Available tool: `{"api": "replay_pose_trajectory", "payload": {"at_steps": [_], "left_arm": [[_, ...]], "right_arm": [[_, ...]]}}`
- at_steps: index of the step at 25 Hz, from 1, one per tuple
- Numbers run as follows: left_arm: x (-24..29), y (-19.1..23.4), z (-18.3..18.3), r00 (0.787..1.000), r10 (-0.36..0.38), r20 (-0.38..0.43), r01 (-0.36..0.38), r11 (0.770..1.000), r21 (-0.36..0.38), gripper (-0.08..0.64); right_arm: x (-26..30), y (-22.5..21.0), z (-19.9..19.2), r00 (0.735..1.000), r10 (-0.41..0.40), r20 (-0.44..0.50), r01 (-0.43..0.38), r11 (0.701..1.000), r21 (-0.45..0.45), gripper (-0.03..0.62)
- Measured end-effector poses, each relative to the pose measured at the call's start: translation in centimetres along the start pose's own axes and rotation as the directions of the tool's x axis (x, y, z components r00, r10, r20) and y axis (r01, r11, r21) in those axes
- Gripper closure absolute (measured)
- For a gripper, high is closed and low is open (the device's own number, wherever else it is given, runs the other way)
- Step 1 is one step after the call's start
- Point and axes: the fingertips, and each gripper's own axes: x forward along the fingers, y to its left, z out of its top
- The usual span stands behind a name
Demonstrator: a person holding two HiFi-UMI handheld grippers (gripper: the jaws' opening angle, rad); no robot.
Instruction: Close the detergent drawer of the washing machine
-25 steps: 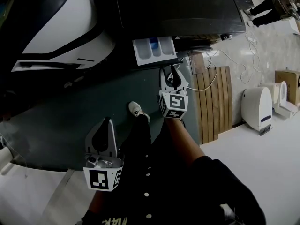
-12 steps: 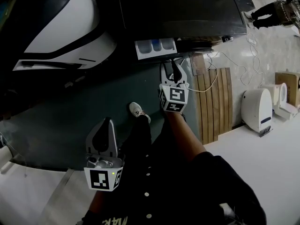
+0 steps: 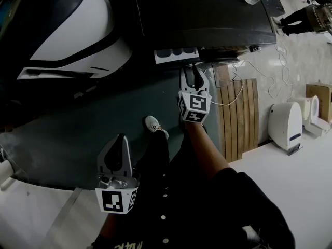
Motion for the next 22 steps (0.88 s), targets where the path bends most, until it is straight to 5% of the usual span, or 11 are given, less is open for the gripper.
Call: {"api": "replay_pose_trajectory", "payload": {"at_steps": [22], "left_arm": [[1.2,0.7,0.0,1.0,0.017,-0.005,-0.018,0.999,-0.042,0.546]], "right_arm": [[4.2,0.3,2.0,1.0,0.013,-0.004,-0.013,1.0,0.002,0.416]]}}
